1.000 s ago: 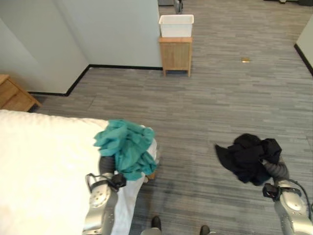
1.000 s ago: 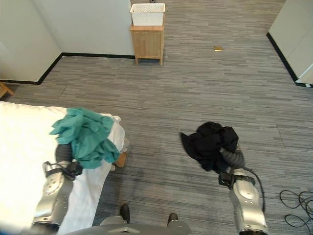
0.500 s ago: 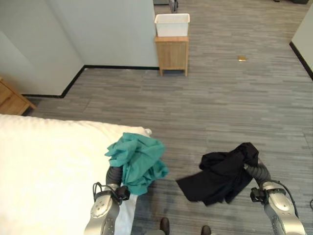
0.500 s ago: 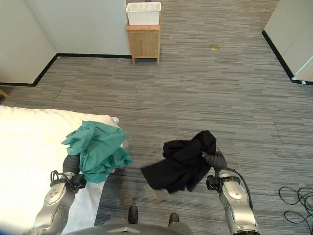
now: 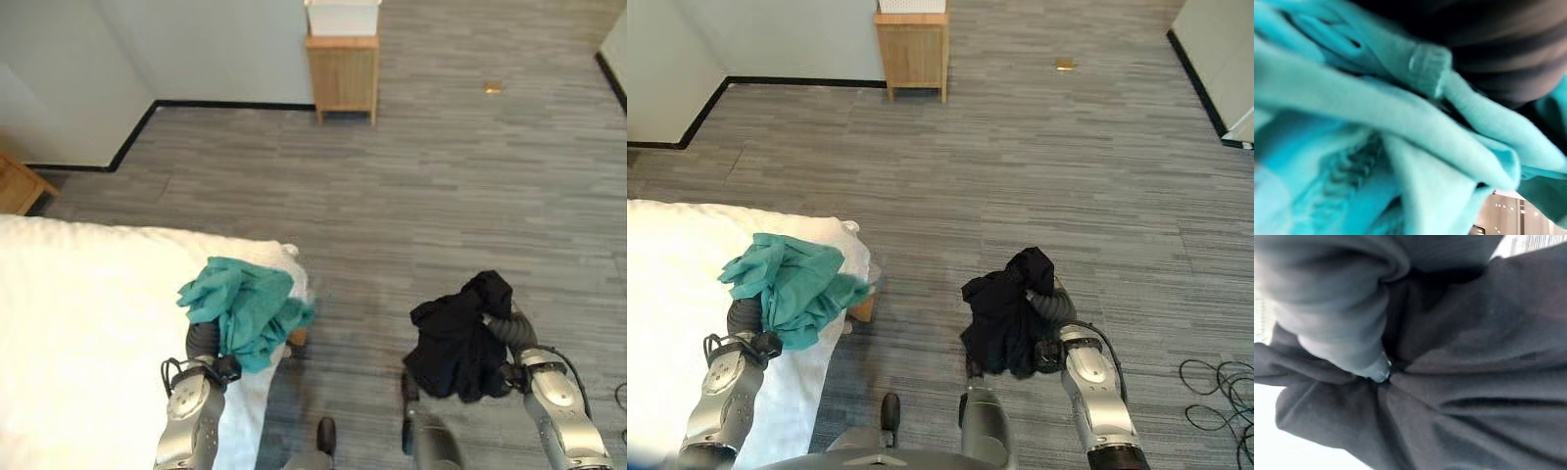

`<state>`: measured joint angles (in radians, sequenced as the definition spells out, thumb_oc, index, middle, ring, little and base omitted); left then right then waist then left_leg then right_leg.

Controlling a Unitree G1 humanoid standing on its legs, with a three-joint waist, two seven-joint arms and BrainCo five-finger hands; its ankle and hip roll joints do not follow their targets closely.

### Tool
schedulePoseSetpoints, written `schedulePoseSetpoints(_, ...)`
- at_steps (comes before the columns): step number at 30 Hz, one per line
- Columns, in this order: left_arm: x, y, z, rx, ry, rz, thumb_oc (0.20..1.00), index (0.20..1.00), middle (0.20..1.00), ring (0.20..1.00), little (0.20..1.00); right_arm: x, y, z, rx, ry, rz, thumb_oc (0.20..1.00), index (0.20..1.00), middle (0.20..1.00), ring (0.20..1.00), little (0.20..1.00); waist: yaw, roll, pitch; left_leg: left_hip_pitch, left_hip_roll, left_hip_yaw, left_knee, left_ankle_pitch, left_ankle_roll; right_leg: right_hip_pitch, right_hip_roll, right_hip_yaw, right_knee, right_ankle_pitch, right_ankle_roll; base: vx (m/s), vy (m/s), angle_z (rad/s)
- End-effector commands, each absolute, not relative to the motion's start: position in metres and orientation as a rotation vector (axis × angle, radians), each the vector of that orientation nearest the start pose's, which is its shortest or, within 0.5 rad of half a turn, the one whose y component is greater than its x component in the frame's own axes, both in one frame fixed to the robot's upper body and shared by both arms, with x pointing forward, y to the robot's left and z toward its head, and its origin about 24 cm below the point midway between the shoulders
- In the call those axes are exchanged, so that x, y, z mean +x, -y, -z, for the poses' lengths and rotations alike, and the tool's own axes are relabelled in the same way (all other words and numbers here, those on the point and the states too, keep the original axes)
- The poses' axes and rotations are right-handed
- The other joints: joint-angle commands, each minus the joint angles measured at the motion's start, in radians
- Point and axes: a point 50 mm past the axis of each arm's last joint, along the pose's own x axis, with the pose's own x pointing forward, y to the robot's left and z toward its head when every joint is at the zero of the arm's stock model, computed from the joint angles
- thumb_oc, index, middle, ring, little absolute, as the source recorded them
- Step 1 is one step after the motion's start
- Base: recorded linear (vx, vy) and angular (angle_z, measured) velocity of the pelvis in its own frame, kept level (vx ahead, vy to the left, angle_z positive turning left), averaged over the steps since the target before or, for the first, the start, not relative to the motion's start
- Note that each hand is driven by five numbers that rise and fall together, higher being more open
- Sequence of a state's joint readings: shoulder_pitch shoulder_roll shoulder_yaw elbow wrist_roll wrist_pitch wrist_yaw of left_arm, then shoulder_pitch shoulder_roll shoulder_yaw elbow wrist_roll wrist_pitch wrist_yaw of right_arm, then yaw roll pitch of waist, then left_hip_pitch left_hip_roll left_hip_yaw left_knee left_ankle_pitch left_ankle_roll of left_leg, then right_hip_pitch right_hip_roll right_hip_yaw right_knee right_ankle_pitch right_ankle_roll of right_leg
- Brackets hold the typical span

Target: Pick up bed clothes into laundry basket.

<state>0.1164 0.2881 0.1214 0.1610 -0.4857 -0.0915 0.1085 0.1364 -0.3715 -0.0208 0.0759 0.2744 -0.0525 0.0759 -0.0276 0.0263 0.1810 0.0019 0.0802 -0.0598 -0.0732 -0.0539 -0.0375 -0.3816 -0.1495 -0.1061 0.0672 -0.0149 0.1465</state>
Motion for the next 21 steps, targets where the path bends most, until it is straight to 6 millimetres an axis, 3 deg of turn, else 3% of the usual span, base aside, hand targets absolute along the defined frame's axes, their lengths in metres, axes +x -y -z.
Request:
schedulePoseSetpoints(1, 0.229, -0.270, -0.059, -0.084, 0.127, -0.311, 0.200, 0.200, 0.200, 0.200, 0.200, 0.225, 0.229, -0.041, -0.114, -0.022, -0.056, 0.200, 0.200, 0.200, 0.200, 0.200, -0.027, -0.023, -0.053, 0.236, -0.030, -0.026, -0.008, -0.102, -0.006, 0.023, -0.008, -0.066, -0.085, 0.216, 0.027, 0.54, -0.271, 0.18)
schedulePoseSetpoints(2, 0.227, -0.270, -0.057, -0.103, 0.125, -0.327, 0.200, 0.200, 0.200, 0.200, 0.200, 0.228, 0.226, -0.040, -0.119, -0.031, -0.078, 0.200, 0.200, 0.200, 0.200, 0.200, -0.033, -0.013, -0.073, 0.242, 0.005, -0.011, 0.071, -0.063, -0.028, 0.030, 0.006, -0.093, -0.034, 0.209, 0.007, 0.27, -0.145, -0.06)
schedulePoseSetpoints(3, 0.227, -0.270, -0.057, -0.104, 0.125, -0.328, 0.200, 0.200, 0.200, 0.200, 0.200, 0.228, 0.226, -0.040, -0.120, -0.031, -0.079, 0.200, 0.200, 0.200, 0.200, 0.200, -0.035, -0.011, -0.074, 0.239, 0.008, -0.012, 0.074, -0.066, -0.030, 0.028, 0.008, -0.095, -0.030, 0.206, 0.006, 0.40, -0.200, -0.19)
schedulePoseSetpoints(4, 0.228, -0.270, -0.056, -0.122, 0.126, -0.334, 0.200, 0.200, 0.200, 0.200, 0.200, 0.230, 0.226, -0.040, -0.123, -0.035, -0.086, 0.200, 0.200, 0.200, 0.200, 0.200, -0.035, 0.003, -0.079, 0.219, 0.022, -0.003, 0.165, 0.004, -0.048, 0.044, 0.018, -0.106, -0.012, 0.192, -0.008, 0.26, -0.141, -0.26)
schedulePoseSetpoints(5, 0.230, -0.268, -0.056, -0.151, 0.134, -0.341, 0.200, 0.200, 0.200, 0.200, 0.200, 0.232, 0.225, -0.042, -0.125, -0.027, -0.096, 0.200, 0.200, 0.200, 0.200, 0.200, -0.035, 0.006, -0.081, 0.181, 0.022, 0.007, 0.313, 0.098, -0.068, 0.066, 0.023, -0.118, -0.001, 0.178, -0.026, 0.55, -0.412, -0.41)
schedulePoseSetpoints(6, 0.232, -0.263, -0.059, -0.205, 0.153, -0.326, 0.200, 0.200, 0.200, 0.200, 0.200, 0.235, 0.229, -0.048, -0.095, 0.002, -0.082, 0.200, 0.200, 0.200, 0.200, 0.200, -0.023, -0.021, -0.064, 0.054, 0.029, 0.074, 0.632, 0.211, -0.090, 0.156, 0.025, -0.132, -0.016, 0.130, -0.078, 0.54, -0.480, -0.21)
schedulePoseSetpoints(8, 0.234, -0.262, -0.065, -0.195, 0.173, -0.311, 0.200, 0.200, 0.200, 0.200, 0.200, 0.232, 0.238, -0.047, -0.106, -0.008, -0.049, 0.200, 0.200, 0.200, 0.200, 0.200, 0.003, -0.055, -0.028, -0.063, 0.027, 0.112, 0.824, 0.201, -0.078, 0.227, 0.025, -0.126, -0.031, 0.081, -0.120, 0.58, -0.450, 0.01)
schedulePoseSetpoints(9, 0.237, -0.258, -0.067, -0.214, 0.189, -0.309, 0.200, 0.200, 0.200, 0.200, 0.200, 0.229, 0.246, -0.047, -0.148, -0.023, -0.015, 0.200, 0.200, 0.200, 0.200, 0.200, 0.032, -0.061, -0.008, -0.193, 0.036, 0.146, 0.829, 0.166, -0.069, 0.312, 0.033, -0.117, -0.049, 0.039, -0.121, 0.62, -0.313, 0.02)
schedulePoseSetpoints(11, 0.238, -0.256, -0.067, -0.237, 0.189, -0.307, 0.200, 0.200, 0.200, 0.200, 0.200, 0.229, 0.248, -0.049, -0.157, -0.023, -0.009, 0.200, 0.200, 0.200, 0.200, 0.200, 0.047, -0.066, -0.006, -0.257, 0.041, 0.161, 0.805, 0.155, -0.066, 0.344, 0.030, -0.119, -0.062, 0.026, -0.117, 0.39, -0.135, 0.19)
schedulePoseSetpoints(12, 0.238, -0.256, -0.066, -0.259, 0.188, -0.314, 0.200, 0.200, 0.200, 0.200, 0.200, 0.229, 0.248, -0.051, -0.160, -0.015, -0.004, 0.200, 0.200, 0.200, 0.200, 0.200, 0.058, -0.064, -0.009, -0.295, 0.056, 0.178, 0.731, 0.159, -0.068, 0.374, 0.034, -0.119, -0.075, 0.012, -0.113, 0.56, -0.043, 0.11)
schedulePoseSetpoints(14, 0.235, -0.256, -0.059, -0.270, 0.166, -0.314, 0.200, 0.200, 0.200, 0.200, 0.200, 0.227, 0.254, -0.054, -0.155, 0.008, 0.029, 0.200, 0.200, 0.200, 0.200, 0.200, 0.093, -0.045, -0.027, -0.354, 0.064, 0.204, 0.470, 0.189, -0.063, 0.444, 0.049, -0.117, -0.107, -0.023, -0.092, 0.70, -0.009, -0.05)
schedulePoseSetpoints(15, 0.235, -0.255, -0.059, -0.270, 0.163, -0.313, 0.200, 0.200, 0.200, 0.200, 0.200, 0.226, 0.254, -0.054, -0.156, 0.006, 0.030, 0.200, 0.200, 0.200, 0.200, 0.200, 0.093, -0.052, -0.026, -0.337, 0.054, 0.209, 0.448, 0.196, -0.063, 0.452, 0.041, -0.117, -0.111, -0.024, -0.090, 0.74, 0.101, -0.15)
schedulePoseSetpoints(16, 0.229, -0.259, -0.054, -0.257, 0.146, -0.333, 0.200, 0.200, 0.200, 0.200, 0.200, 0.228, 0.253, -0.054, -0.170, 0.017, 0.029, 0.200, 0.200, 0.200, 0.200, 0.200, 0.131, -0.027, -0.041, -0.341, 0.018, 0.170, 0.180, 0.251, -0.068, 0.523, 0.062, -0.103, -0.131, -0.066, -0.073, 0.52, 0.075, -0.21)
schedulePoseSetpoints(17, 0.229, -0.258, -0.054, -0.257, 0.146, -0.333, 0.200, 0.200, 0.200, 0.200, 0.200, 0.228, 0.253, -0.054, -0.171, 0.017, 0.029, 0.200, 0.200, 0.200, 0.200, 0.200, 0.131, -0.027, -0.041, -0.334, 0.016, 0.171, 0.163, 0.264, -0.068, 0.523, 0.062, -0.104, -0.132, -0.064, -0.073, 0.96, 0.133, -0.32)
schedulePoseSetpoints(18, 0.225, -0.262, -0.050, -0.257, 0.135, -0.359, 0.200, 0.200, 0.200, 0.200, 0.200, 0.231, 0.251, -0.057, -0.183, 0.032, 0.020, 0.200, 0.200, 0.200, 0.200, 0.200, 0.155, -0.018, -0.062, -0.359, 0.012, 0.135, 0.036, 0.296, -0.085, 0.587, 0.059, -0.087, -0.140, -0.086, -0.059, 0.46, 0.049, -0.27)
schedulePoseSetpoints(21, 0.219, -0.268, -0.048, -0.234, 0.123, -0.387, 0.200, 0.200, 0.200, 0.200, 0.200, 0.236, 0.244, -0.057, -0.185, 0.030, -0.011, 0.200, 0.200, 0.200, 0.200, 0.200, 0.170, -0.025, -0.085, -0.345, 0.008, 0.142, 0.055, 0.336, -0.093, 0.648, 0.047, -0.062, -0.138, -0.108, -0.046, 0.55, 0.062, -0.54)
